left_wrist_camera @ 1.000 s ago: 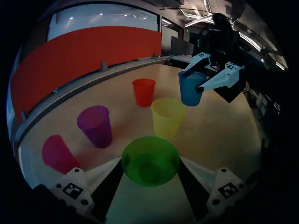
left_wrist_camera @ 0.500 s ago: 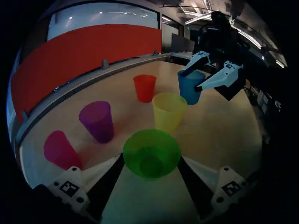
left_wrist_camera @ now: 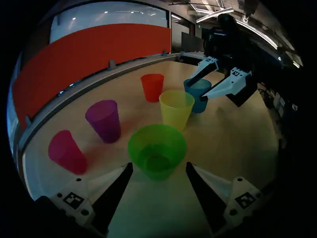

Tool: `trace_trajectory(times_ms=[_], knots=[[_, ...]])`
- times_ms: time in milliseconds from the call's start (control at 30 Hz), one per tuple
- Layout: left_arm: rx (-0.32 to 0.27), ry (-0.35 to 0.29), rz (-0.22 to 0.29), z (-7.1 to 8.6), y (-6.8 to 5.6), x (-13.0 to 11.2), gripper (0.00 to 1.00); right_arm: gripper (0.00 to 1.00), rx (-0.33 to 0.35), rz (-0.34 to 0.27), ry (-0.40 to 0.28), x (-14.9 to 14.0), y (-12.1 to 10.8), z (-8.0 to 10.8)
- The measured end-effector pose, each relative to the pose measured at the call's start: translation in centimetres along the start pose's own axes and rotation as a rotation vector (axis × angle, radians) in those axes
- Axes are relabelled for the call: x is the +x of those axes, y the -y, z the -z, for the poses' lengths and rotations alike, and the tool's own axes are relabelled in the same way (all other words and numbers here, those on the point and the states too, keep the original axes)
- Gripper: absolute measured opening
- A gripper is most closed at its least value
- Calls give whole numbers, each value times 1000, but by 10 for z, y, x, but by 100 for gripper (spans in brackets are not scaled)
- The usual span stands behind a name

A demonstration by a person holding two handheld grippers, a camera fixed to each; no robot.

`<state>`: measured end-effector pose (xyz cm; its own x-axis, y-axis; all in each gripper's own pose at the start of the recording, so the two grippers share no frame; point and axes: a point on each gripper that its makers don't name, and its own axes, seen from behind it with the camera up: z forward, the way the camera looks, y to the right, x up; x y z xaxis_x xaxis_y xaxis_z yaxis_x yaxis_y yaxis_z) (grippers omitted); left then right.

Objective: Pour water

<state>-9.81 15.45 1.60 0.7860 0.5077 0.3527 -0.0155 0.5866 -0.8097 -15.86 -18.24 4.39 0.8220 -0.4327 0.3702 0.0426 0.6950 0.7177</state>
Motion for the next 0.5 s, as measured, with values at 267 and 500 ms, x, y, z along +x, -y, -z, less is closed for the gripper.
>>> trace_trajectory(times_ms=[267, 500], knots=[[2, 9, 0, 6, -2, -7, 100, 94, -8, -3, 5, -10, -1, -5], [10, 8, 10, 9, -3, -10, 100, 94, -10, 5, 6, -16, 1, -3]])
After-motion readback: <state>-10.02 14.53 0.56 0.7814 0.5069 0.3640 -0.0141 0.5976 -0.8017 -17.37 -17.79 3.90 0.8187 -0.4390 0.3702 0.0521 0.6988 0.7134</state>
